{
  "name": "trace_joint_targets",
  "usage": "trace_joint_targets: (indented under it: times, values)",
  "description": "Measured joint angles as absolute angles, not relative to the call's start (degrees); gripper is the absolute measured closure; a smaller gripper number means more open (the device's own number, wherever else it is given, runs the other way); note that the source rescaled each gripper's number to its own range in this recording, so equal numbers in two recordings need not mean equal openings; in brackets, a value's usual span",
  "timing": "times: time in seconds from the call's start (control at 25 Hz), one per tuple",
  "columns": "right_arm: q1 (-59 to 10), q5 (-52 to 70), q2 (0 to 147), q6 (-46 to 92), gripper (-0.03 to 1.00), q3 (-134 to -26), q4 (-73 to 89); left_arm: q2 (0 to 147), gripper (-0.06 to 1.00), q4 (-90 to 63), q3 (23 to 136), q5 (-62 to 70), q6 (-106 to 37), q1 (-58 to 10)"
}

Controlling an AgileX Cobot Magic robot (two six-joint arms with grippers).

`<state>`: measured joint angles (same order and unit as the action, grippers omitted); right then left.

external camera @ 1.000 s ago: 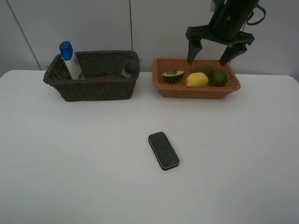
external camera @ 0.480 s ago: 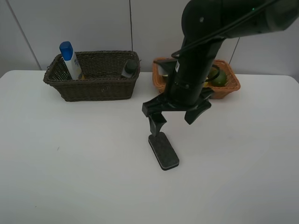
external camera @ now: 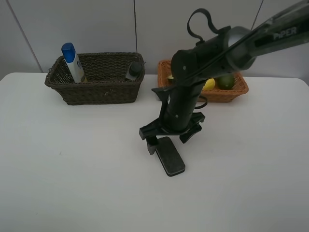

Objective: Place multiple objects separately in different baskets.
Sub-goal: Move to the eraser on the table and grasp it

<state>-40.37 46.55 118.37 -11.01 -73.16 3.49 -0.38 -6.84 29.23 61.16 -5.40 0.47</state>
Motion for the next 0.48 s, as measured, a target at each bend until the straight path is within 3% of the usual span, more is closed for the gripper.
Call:
trace_joint_targets:
  times: [0.48]
  values:
    - [-40.4,44.1,122.0,-11.0,-0.03,-73.4,0.0,-0.4,-0.05,-6.8,29.2,61.2,-5.4,3.1]
